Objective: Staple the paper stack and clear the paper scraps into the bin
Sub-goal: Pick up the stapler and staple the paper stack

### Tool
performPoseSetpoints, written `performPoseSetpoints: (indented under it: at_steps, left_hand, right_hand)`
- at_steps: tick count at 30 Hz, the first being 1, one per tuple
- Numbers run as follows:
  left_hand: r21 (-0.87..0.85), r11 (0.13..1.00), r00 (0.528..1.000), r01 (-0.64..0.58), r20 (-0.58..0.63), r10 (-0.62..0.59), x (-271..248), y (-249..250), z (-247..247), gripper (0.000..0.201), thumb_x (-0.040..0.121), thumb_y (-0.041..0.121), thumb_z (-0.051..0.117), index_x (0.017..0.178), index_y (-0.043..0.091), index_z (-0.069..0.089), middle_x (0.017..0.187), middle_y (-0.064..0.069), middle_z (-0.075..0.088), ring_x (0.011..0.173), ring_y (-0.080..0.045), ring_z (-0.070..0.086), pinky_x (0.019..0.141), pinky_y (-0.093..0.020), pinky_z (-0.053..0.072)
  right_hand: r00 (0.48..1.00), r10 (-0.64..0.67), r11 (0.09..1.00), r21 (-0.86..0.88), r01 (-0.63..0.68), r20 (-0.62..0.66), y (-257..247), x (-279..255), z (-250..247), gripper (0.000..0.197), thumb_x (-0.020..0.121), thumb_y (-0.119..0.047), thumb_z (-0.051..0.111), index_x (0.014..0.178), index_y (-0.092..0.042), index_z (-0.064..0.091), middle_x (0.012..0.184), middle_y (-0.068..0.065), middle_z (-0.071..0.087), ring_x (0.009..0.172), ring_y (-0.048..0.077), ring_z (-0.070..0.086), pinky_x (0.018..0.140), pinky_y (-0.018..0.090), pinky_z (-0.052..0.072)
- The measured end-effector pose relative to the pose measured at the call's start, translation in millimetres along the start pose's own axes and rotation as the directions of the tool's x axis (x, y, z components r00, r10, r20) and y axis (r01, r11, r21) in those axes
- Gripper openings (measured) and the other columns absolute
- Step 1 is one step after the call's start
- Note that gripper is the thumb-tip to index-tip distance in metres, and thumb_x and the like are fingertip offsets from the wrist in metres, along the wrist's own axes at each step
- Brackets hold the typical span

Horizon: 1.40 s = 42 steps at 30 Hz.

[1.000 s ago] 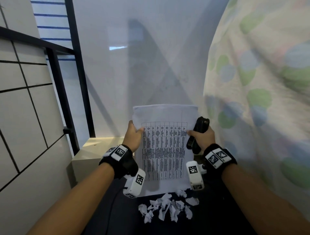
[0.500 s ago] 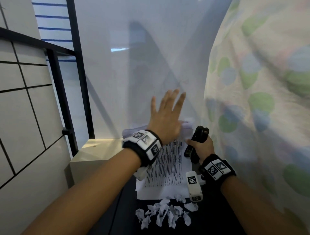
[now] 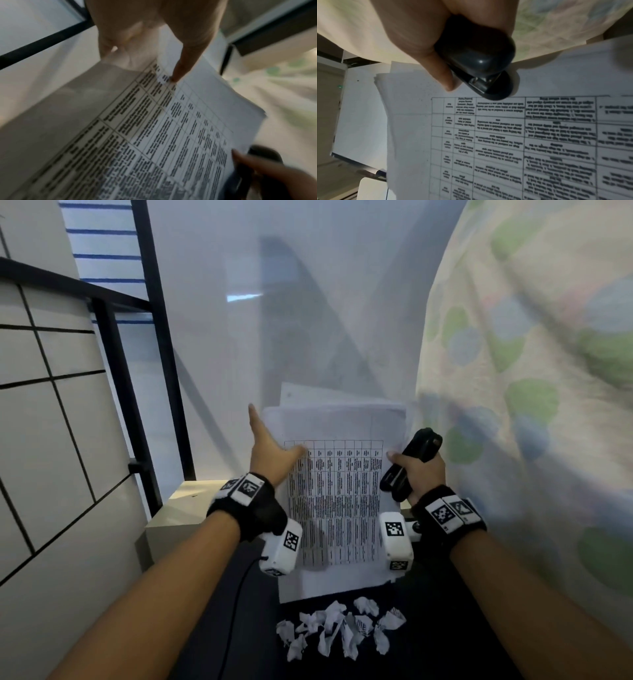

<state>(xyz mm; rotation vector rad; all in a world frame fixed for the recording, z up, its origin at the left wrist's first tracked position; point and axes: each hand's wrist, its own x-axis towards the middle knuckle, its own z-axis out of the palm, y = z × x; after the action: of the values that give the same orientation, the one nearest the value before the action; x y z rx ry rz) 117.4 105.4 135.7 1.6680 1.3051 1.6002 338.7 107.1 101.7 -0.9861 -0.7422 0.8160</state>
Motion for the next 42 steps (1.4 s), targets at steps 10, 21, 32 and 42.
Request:
performPoseSetpoints:
  at_steps: [10, 21, 32, 42]
  left_hand:
    - [0.021, 1.0, 0.975, 0.007, -0.221, -0.002, -15.3, -16.2, 7.4, 0.048, 0.091, 0.016, 0.056, 0.132, 0.008, 0.033, 0.119, -0.01, 0.057, 0.096, -0.02, 0.057, 0.082, -0.026, 0.046]
    - [-0.079, 0.996, 0.991, 0.046, -0.123, -0.056, -35.1, -49.1, -3.3, 0.04, 0.097, 0.016, 0.046, 0.131, 0.008, 0.028, 0.111, 0.003, 0.047, 0.105, -0.016, 0.051, 0.091, -0.026, 0.037]
    - [-0.084, 0.994, 0.997, 0.07, 0.02, -0.069, -45.0, -64.8, -3.5, 0.024, 0.102, 0.018, 0.03, 0.122, 0.007, 0.028, 0.106, -0.005, 0.051, 0.1, -0.019, 0.049, 0.084, -0.026, 0.037]
    - [-0.124, 0.988, 0.996, -0.091, -0.001, 0.091, -22.4, -28.8, -11.9, 0.008, 0.102, 0.012, 0.03, 0.109, 0.013, 0.025, 0.09, 0.006, 0.047, 0.078, -0.001, 0.051, 0.064, -0.004, 0.047]
  right_hand:
    - [0.997, -0.071, 0.985, -0.152, 0.076, 0.038, 30.6, -19.0, -1.2, 0.029, 0.073, -0.005, 0.075, 0.073, -0.02, 0.051, 0.074, -0.001, 0.055, 0.08, 0.024, 0.056, 0.08, 0.038, 0.05]
    - [0.996, -0.05, 0.98, -0.187, 0.063, 0.076, 35.7, -27.4, -0.4, 0.03, 0.074, -0.002, 0.073, 0.073, -0.022, 0.05, 0.074, 0.0, 0.054, 0.074, 0.021, 0.055, 0.078, 0.036, 0.048]
    - [0.997, 0.026, 0.983, -0.181, -0.012, 0.077, 36.1, -25.5, -0.6, 0.027, 0.074, -0.004, 0.073, 0.089, -0.011, 0.052, 0.077, 0.001, 0.053, 0.078, 0.023, 0.053, 0.073, 0.035, 0.047]
    - [0.995, 0.011, 0.981, -0.195, 0.009, 0.099, 34.3, -25.9, -1.5, 0.027, 0.075, -0.003, 0.073, 0.089, -0.01, 0.052, 0.074, 0.001, 0.052, 0.072, 0.021, 0.052, 0.075, 0.035, 0.045]
